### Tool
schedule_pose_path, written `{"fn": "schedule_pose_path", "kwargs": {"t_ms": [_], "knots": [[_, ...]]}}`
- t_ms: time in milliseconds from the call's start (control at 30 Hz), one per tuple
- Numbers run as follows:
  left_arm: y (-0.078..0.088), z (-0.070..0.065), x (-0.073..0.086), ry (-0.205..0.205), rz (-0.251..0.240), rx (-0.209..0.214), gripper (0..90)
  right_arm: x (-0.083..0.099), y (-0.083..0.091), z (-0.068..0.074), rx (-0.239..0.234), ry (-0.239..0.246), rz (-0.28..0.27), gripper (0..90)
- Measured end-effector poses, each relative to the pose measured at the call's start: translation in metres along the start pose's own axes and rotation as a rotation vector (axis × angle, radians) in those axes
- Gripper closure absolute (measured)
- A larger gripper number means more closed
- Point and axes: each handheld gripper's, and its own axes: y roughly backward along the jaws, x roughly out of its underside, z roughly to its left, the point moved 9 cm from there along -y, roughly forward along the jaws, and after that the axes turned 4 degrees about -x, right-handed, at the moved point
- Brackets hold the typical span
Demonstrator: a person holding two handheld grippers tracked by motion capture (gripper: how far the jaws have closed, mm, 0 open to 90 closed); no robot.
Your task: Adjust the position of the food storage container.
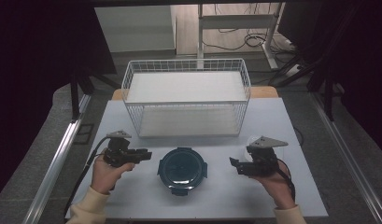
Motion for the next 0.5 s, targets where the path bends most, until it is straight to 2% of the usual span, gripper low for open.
{"fn": "schedule_pose_path", "kwargs": {"t_ms": [67, 167, 200, 300, 500], "knots": [[0.004, -0.004, -0.007, 0.015, -0.022, -0.005, 44.9, 0.000, 0.000, -0.001, -0.002, -0.008, -0.003, 21.5], [0.007, -0.011, -0.013, 0.028, -0.055, 0.020, 31.2, -0.001, 0.003, 0.002, -0.007, -0.012, -0.009, 21.4], [0.007, -0.012, -0.012, 0.030, -0.058, 0.025, 28.4, -0.002, 0.004, 0.003, -0.011, -0.010, -0.014, 21.4], [0.006, -0.012, -0.009, 0.022, -0.054, 0.006, 22.2, -0.005, 0.006, 0.007, -0.039, -0.016, -0.027, 21.0], [0.003, -0.014, -0.009, 0.022, -0.056, 0.028, 18.1, -0.005, 0.009, 0.013, -0.056, -0.019, -0.036, 20.4]]}}
